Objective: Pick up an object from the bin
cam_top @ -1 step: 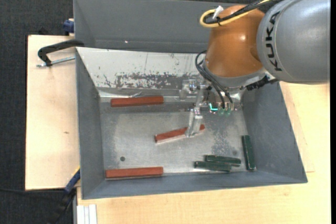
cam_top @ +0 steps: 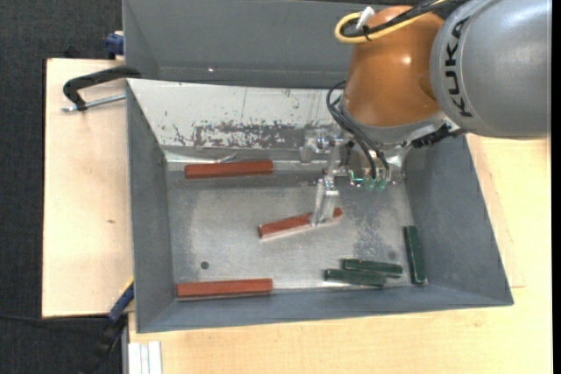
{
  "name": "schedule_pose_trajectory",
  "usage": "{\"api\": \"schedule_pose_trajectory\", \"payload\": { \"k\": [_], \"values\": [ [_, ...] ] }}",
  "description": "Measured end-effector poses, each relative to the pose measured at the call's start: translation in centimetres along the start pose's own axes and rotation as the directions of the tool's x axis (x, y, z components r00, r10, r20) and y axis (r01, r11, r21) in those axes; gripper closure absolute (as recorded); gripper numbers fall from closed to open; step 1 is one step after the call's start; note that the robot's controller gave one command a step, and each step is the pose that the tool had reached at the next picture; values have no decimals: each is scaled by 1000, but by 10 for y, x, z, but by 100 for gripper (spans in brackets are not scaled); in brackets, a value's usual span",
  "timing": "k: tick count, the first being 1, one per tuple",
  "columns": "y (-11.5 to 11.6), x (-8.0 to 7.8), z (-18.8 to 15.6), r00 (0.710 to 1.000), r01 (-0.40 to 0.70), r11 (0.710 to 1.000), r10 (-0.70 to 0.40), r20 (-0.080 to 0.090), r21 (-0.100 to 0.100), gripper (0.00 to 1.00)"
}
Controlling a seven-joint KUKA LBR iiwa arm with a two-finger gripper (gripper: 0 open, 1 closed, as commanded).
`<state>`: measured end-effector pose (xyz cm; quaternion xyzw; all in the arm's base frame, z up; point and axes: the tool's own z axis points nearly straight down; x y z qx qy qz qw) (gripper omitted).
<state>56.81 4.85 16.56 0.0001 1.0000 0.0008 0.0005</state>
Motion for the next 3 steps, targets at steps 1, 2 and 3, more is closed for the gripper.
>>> {"api": "schedule_pose_trajectory", "payload": {
  "k": [1, 2, 3],
  "values": [
    [1, 9, 52, 1000, 11, 1000, -11, 6, 0, 0],
    [-11, 5, 95, 985, 172, 985, -172, -1, 0, 100],
    [-11, 5, 95, 985, 172, 985, -172, -1, 0, 100]
  ]
}}
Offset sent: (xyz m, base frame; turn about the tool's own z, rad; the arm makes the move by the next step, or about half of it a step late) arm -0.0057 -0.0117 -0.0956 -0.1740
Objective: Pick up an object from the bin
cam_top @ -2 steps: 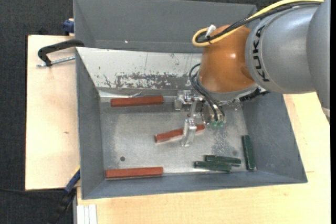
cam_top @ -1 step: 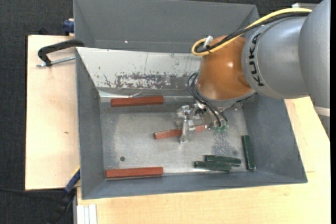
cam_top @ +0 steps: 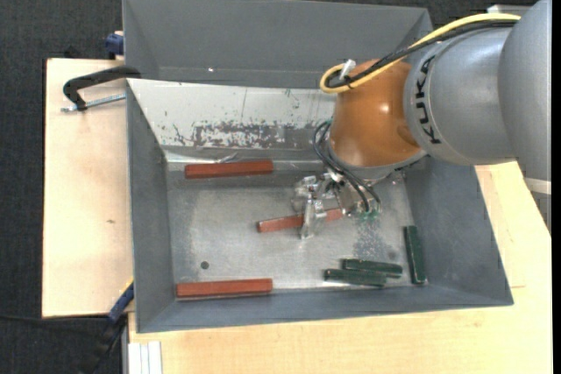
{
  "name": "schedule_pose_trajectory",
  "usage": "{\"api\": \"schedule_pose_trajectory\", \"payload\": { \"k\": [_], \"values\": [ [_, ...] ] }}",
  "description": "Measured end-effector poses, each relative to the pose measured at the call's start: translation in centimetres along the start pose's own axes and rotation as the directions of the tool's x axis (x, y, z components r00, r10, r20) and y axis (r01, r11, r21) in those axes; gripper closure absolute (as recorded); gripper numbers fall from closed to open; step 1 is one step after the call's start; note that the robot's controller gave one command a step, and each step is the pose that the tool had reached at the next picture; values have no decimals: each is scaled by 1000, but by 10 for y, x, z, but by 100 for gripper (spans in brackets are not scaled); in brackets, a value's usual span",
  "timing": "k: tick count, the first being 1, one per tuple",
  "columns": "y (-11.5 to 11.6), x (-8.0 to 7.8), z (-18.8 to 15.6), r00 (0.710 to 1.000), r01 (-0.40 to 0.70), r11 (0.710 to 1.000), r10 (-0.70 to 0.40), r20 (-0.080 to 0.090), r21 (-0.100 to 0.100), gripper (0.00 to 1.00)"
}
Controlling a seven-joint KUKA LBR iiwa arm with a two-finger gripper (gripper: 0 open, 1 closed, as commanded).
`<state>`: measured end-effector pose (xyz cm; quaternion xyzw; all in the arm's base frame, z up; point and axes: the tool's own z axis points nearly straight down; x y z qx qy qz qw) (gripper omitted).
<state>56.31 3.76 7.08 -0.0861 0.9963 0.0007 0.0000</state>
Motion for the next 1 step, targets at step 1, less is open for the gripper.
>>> {"api": "schedule_pose_trajectory", "payload": {
  "k": [1],
  "values": [
    [-17, 14, -186, 1000, -4, 1000, 4, 15, 3, 100]
  ]
}}
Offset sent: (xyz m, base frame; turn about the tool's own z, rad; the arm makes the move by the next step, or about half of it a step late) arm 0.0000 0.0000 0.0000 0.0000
